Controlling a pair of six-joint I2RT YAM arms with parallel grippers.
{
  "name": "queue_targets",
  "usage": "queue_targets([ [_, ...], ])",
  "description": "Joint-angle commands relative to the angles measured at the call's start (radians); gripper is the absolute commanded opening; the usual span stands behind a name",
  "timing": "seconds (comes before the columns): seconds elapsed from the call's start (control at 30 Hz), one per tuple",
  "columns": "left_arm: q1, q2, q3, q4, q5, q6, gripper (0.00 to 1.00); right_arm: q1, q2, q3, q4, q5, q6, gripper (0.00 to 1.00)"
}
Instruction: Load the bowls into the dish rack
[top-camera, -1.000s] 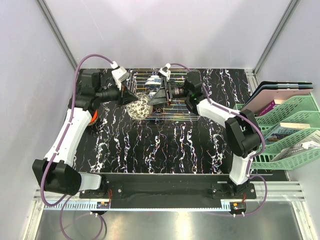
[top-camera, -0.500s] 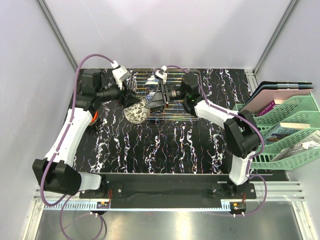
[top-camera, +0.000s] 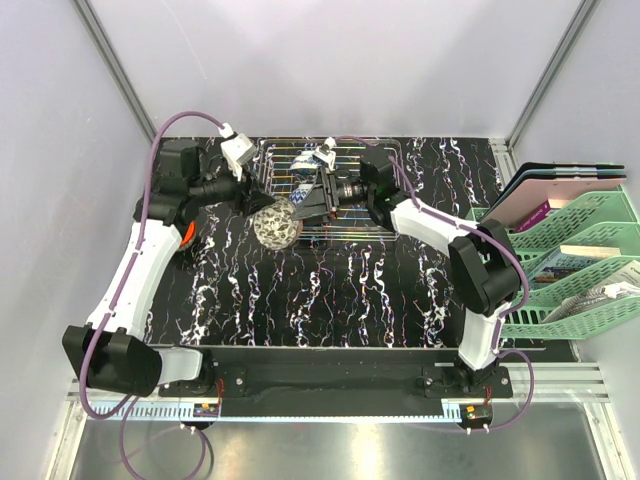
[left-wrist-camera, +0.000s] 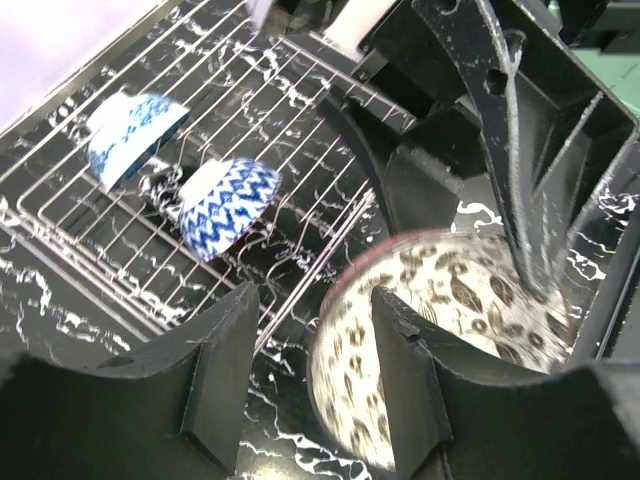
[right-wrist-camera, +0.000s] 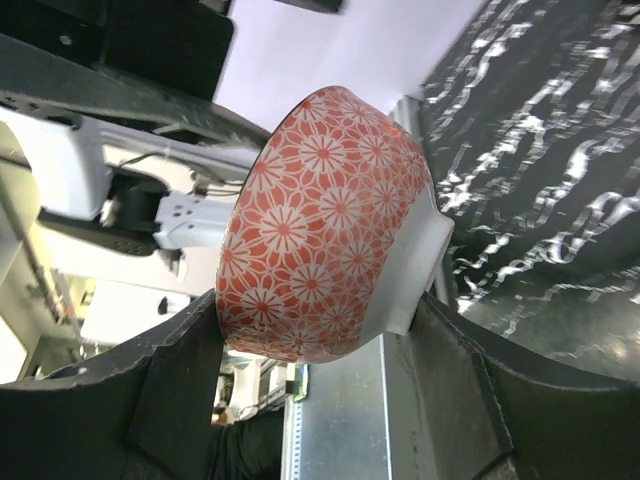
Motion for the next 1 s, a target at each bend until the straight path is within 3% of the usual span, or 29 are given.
queue_targets([
  [0.0, 0.061, -0.028, -0.016, 0.017, -0.021, 0.002, 0.52, -0.038, -0.048, 0.075, -0.163, 0.053, -0.163, 0.00],
  [0.43, 0.316, -0.051, -0.091, 0.015, -0.015, 0.005, 0.50, -0.184, -0.077, 0.235, -0.648, 0.247, -0.556, 0.00],
  [0.73, 0.417, -0.071, -0.157, 0.007, -0.022, 0.033, 0.48, -0.225, -0.066, 0.419, -0.967, 0.609, -0.906, 0.00],
  [0.97, 0.468, -0.092, -0.188, -0.006, -0.012, 0.047, 0.48, -0.224, -0.042, 0.510, -1.076, 0.920, -1.117, 0.00],
])
